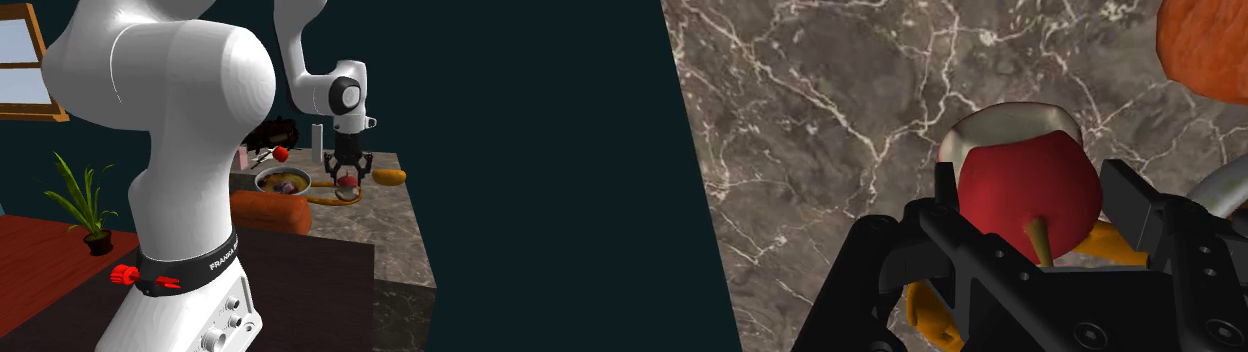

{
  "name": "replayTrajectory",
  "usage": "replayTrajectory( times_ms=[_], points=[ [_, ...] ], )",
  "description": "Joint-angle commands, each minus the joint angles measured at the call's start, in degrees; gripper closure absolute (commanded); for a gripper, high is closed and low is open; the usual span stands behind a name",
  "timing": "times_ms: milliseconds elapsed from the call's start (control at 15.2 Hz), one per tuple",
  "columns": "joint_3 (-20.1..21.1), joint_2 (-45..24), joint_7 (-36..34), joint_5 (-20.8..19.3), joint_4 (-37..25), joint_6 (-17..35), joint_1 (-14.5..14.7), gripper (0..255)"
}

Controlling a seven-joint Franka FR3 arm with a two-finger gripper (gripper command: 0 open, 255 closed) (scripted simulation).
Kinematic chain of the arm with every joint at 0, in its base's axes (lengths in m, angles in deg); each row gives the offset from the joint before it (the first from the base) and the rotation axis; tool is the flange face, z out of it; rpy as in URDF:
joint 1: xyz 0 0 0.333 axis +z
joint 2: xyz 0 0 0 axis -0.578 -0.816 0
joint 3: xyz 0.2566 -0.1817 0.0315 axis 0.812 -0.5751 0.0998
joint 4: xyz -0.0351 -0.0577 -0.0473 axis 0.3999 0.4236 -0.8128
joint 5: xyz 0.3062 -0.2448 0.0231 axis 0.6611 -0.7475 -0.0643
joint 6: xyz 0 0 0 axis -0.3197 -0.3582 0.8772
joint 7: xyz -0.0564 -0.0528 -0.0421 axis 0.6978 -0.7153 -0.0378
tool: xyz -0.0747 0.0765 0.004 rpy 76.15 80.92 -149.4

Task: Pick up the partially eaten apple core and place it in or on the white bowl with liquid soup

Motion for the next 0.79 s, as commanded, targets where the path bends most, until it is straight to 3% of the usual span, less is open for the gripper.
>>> replayTrajectory(
  times_ms=[0, 726],
  points=[
    [-0.6, 1.4, -0.6, -0.9, 0.0, -1.4, 0.4, 255],
    [-3.0, 9.3, -4.4, -6.1, -0.2, -9.1, 2.0, 255]
  ],
)
